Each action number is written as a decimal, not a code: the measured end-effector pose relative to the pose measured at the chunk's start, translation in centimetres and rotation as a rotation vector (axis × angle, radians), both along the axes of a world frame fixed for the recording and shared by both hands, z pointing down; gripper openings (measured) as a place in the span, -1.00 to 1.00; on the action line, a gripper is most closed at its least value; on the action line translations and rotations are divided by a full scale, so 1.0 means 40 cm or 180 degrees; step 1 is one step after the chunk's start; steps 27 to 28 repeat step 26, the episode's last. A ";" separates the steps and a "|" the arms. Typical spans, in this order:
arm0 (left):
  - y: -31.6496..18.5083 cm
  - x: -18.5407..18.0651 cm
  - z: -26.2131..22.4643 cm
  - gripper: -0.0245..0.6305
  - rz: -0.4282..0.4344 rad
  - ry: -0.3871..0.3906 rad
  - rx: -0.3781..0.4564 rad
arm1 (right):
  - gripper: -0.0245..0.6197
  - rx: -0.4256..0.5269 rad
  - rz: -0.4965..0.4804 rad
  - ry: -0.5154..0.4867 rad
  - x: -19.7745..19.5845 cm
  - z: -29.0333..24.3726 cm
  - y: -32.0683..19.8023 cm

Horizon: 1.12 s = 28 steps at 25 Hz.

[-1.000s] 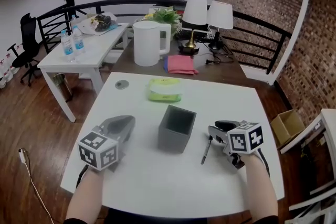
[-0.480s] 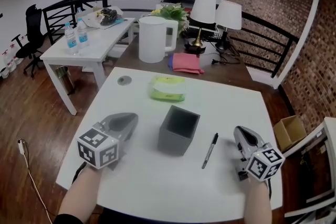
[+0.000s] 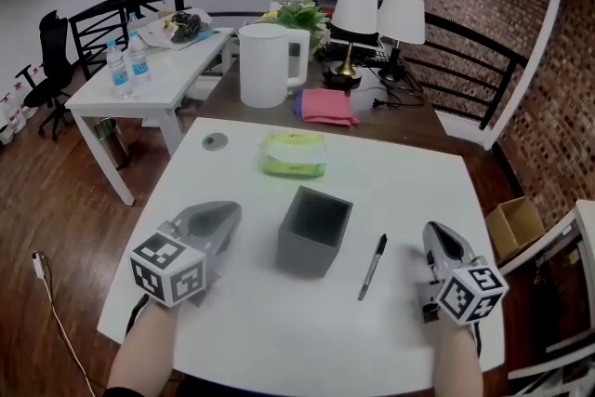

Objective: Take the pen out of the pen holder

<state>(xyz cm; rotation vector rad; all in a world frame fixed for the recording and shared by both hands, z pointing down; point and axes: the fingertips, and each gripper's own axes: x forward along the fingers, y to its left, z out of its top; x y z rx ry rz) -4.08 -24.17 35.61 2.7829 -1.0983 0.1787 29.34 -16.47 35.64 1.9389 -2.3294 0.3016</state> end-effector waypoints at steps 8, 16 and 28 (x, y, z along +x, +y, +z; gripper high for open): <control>0.004 -0.001 0.001 -0.90 -0.0009 0.0007 -0.0001 | -0.89 -0.0004 0.0006 0.0005 0.001 0.000 0.000; 0.005 0.002 0.001 -0.90 -0.0006 0.0007 0.0005 | -0.89 -0.0002 -0.0013 0.0003 0.004 0.004 0.004; 0.008 0.001 0.004 -0.90 -0.0014 0.0005 -0.0001 | -0.89 -0.0005 -0.0038 -0.0006 0.003 0.007 0.003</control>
